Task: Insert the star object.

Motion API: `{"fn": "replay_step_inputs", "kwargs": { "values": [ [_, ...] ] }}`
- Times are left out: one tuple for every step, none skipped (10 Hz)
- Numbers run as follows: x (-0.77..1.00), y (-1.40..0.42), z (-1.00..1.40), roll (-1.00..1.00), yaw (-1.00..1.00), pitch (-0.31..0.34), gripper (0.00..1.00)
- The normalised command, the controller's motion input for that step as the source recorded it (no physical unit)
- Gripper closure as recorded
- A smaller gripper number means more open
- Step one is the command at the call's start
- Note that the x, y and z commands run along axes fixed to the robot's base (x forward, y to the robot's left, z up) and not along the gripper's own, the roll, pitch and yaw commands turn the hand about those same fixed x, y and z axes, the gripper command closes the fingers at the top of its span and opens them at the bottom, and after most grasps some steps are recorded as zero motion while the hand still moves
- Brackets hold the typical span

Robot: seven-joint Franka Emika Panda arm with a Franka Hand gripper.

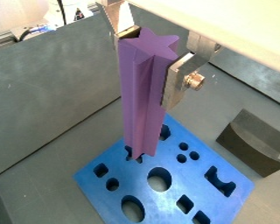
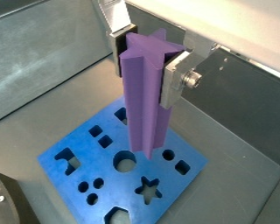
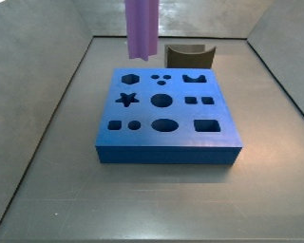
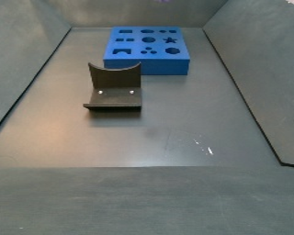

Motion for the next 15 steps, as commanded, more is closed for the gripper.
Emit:
{"fn": "replay_step_inputs", "kwargs": {
  "values": [
    [-0.08,0.25,-0.62,0.05,-0.37,0.000,1.00],
    [-0.29,0.23,-0.86,0.00,-0.85,-0.011,1.00],
    [-0.32,0.23,-0.88,-0.05,-0.89,-0.026,1.00],
    [-0.34,0.23,-0.90,-0.06,-0.88,-0.023,1.00],
    [-0.40,0.18,-0.95,-0.07,-0.85,-0.059,1.00],
    [-0.30,0.00,-0.73,-0.11,-0.87,-0.141,1.00],
    [-0.20,0.00,-0.60,-0.15,-0.89,-0.176,1.00],
    [-0.02,0.00,-0.50,-0.12,-0.97,-0.203,1.00],
    [0.00,0.00,-0.22,-0.09,-0.97,-0.180,1.00],
    [0.01,0.15,-0.04,0.00,-0.46,0.000,1.00],
    [0.08,0.19,-0.13,0.03,-0.11,0.000,1.00],
    [0.00,0.17,-0.34,0.13,0.05,-0.064,1.00],
    [0.00,0.05,-0.43,0.17,0.25,-0.130,1.00],
    [0.21,0.00,-0.51,0.27,0.39,-0.107,1.00],
    [0.44,-0.04,-0.39,0.25,0.45,0.000,1.00]
  ]
}}
